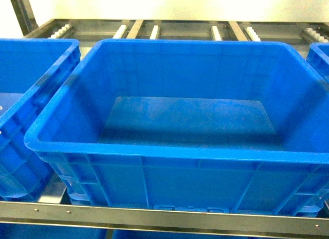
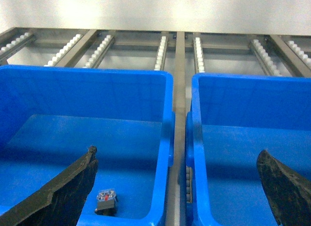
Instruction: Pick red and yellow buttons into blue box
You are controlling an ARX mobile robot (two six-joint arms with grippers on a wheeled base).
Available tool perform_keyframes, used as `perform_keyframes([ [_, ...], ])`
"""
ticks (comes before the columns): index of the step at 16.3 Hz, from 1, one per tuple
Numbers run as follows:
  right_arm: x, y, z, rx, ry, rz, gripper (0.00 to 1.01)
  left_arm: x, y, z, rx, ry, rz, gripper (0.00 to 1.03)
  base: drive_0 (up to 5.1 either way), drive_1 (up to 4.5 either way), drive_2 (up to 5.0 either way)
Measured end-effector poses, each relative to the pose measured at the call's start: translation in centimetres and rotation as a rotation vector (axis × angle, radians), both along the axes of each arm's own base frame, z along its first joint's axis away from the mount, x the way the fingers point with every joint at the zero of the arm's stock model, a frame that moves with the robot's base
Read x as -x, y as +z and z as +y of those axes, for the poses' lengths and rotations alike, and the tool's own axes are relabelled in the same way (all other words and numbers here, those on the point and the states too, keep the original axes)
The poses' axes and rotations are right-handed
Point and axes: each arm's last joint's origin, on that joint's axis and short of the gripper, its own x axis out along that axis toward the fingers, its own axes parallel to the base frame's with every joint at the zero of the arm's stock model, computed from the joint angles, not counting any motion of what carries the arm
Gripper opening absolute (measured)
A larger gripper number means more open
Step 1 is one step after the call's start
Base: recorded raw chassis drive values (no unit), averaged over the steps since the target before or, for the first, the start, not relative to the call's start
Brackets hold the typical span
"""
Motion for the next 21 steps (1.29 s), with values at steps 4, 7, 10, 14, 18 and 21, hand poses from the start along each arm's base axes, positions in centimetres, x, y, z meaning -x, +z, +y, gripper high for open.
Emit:
perform_keyframes([
  [4,0.0,-0.1,0.0,-0.004,0.000,0.005,0.98,-4.2,1.7,-0.3,-0.013,-0.090,-0.050,0.28,0.0,0.00,0.0],
  [7,0.0,-0.1,0.0,-0.008,-0.001,0.005,0.98,-9.0,1.5,-0.6,-0.053,-0.210,0.032,0.28,0.0,0.00,0.0],
  [10,0.0,-0.1,0.0,-0.008,-0.001,0.005,0.98,-12.3,1.6,-1.5,-0.052,-0.329,0.081,0.28,0.0,0.00,0.0],
  [14,0.0,-0.1,0.0,-0.008,-0.001,0.005,0.98,-14.8,0.3,-2.9,-0.116,-0.429,0.167,0.28,0.0,0.00,0.0],
  [18,0.0,-0.1,0.0,-0.008,-0.001,0.005,0.98,-15.6,-2.8,-3.3,-0.176,-0.496,0.286,0.28,0.0,0.00,0.0],
  [21,0.0,-0.1,0.0,-0.008,-0.001,0.005,0.98,-16.1,-2.7,-3.4,-0.196,-0.527,0.285,0.28,0.0,0.00,0.0],
])
